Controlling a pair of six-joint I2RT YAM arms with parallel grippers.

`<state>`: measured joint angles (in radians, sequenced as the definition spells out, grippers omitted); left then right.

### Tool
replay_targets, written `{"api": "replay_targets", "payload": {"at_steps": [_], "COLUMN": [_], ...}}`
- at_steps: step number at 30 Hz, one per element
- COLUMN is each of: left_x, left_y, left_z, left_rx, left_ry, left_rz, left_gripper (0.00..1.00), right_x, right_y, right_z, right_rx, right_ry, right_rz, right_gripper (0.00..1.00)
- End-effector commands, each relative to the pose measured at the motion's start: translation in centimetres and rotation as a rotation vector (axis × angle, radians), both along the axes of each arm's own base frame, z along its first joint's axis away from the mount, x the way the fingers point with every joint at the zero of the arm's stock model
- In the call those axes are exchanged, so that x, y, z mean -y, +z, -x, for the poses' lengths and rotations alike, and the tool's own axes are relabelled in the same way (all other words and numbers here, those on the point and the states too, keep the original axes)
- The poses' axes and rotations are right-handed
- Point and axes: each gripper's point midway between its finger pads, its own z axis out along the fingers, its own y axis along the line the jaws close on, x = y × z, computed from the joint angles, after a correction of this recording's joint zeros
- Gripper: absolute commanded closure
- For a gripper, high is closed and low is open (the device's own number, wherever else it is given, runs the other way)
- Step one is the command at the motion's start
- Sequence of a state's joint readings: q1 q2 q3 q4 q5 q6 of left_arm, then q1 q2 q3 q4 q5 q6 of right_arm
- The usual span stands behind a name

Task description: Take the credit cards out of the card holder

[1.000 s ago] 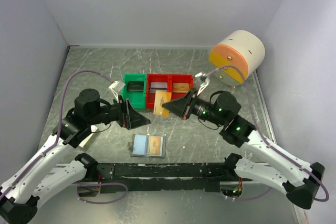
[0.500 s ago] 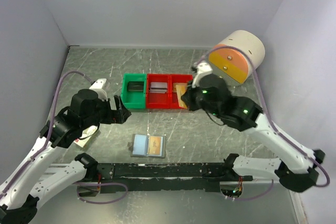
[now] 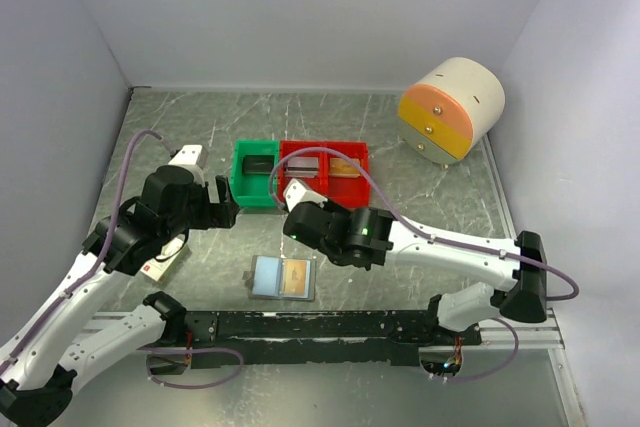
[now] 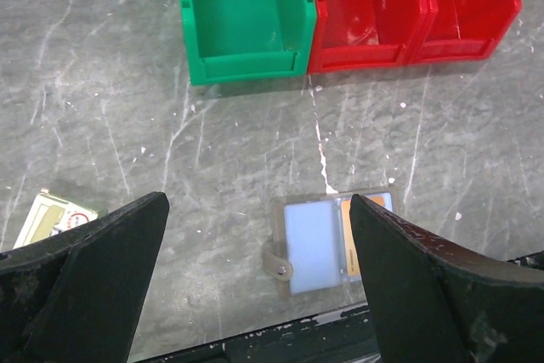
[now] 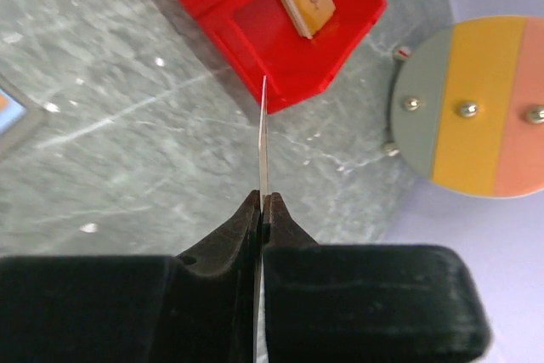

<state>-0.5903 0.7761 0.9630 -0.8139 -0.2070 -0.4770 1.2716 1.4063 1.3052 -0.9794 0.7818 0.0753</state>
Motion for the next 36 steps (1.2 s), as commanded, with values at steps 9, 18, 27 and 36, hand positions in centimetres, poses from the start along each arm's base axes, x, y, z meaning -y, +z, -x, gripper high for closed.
{"api": "replay_targets", "payload": {"at_steps": [9, 18, 27, 36], "left_x": [-0.4, 0.3, -2.0, -2.9], "left_y": [-1.3, -4.6, -4.8, -4.1], "left_z": [-2.5, -4.3, -4.8, -4.6], "left_rx": [0.079, -0.009, -0.001, 0.020], "left_ry": [0.036, 0.023, 0.142, 0.191], "left_rz": [-0.061, -0.120, -0.184, -0.179], "left_gripper": [0.00, 0.00, 0.00, 0.00], "right_x": [6.2, 9.2, 6.8, 3.8], "right_y": [-0.3, -2.0, -3.7, -5.8], "right_z": [-9.3, -14.6, -17.2, -20.1], "right_rx": [0.077, -0.033, 0.037, 0.053], "right_ry": [0.016, 0.094, 0.331, 0.404], "right_rz": [-0.273, -0.239, -0.068, 0.059], "right_gripper": [1.00, 1.00, 1.00, 1.00]}}
